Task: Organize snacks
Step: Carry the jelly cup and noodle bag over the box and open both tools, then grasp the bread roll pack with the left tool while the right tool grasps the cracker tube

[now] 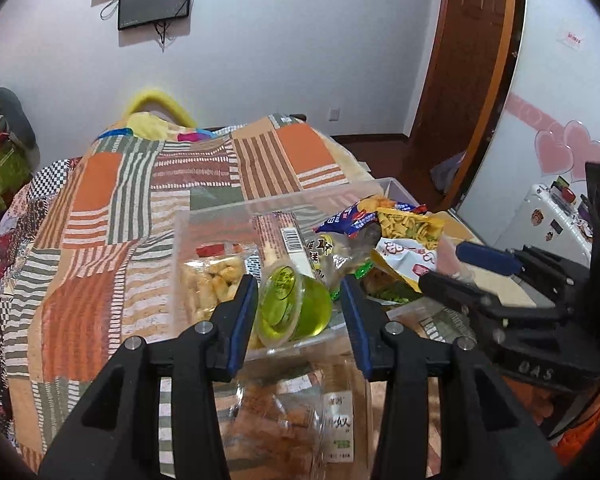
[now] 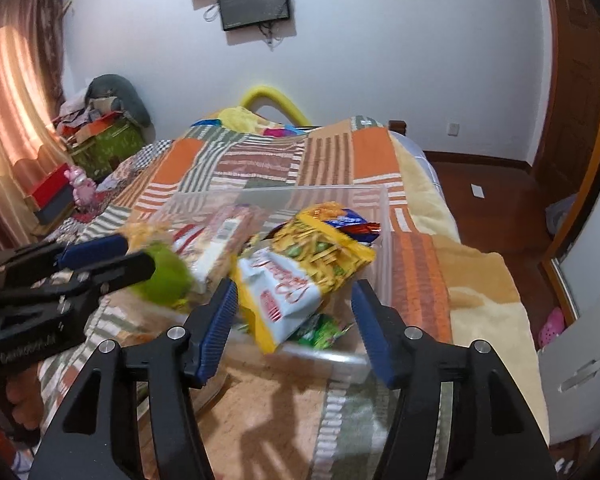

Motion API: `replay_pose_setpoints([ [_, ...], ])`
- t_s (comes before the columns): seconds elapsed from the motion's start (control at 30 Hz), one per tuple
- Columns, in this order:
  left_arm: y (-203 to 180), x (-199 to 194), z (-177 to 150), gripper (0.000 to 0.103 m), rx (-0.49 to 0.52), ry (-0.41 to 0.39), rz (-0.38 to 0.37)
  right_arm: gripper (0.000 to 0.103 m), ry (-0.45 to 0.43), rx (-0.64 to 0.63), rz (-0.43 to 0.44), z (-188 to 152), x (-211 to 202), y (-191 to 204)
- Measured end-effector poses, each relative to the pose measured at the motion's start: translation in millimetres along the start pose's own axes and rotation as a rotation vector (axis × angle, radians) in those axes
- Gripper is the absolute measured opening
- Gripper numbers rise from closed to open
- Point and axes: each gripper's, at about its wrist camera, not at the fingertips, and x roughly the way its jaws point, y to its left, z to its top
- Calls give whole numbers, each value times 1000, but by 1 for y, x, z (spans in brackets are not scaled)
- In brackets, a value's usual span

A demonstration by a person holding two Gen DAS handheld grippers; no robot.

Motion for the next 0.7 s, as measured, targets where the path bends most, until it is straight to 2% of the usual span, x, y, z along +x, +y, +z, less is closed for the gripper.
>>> replay_pose_setpoints([
  [0.17, 12, -27, -13, 52, -14, -17, 12, 66, 8, -34, 48, -15, -15, 19],
  [0.3, 23, -38, -32, 55, -2, 10, 36, 66, 54, -72, 83, -32, -11, 40],
  [0.53, 40, -39, -70, 63, -12, 91, 43, 66, 180, -106, 113, -54, 28, 64],
  [0.7, 44, -31, -81, 68, -32, 120, 22, 66, 249, -112, 113, -59, 49, 71],
])
